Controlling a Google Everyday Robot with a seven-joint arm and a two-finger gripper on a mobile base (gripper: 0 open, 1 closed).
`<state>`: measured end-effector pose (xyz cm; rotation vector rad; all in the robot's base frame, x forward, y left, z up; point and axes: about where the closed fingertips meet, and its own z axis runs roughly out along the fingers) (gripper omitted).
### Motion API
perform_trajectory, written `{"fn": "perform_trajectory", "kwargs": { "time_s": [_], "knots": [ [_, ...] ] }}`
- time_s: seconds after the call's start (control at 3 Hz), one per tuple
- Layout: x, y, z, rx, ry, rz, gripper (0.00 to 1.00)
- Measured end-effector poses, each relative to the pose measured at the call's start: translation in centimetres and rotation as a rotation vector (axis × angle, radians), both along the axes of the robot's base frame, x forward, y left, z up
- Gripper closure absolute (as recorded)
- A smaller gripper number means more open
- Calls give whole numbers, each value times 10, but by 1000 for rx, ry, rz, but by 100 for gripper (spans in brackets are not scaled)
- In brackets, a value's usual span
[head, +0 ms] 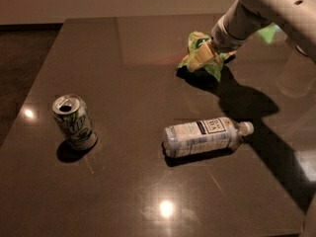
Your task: Move green rice chip bag near 7up can
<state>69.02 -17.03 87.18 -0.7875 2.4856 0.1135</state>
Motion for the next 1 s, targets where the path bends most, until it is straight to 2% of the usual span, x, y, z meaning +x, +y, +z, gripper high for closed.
{"fn": "perform_trajectory", "kwargs": {
  "time_s": [0.67, 1.0],
  "knots": [
    [-2, 2, 0, -12, -4, 2, 65],
    [-10, 8, 7, 4, -12, 28, 88]
  ]
}}
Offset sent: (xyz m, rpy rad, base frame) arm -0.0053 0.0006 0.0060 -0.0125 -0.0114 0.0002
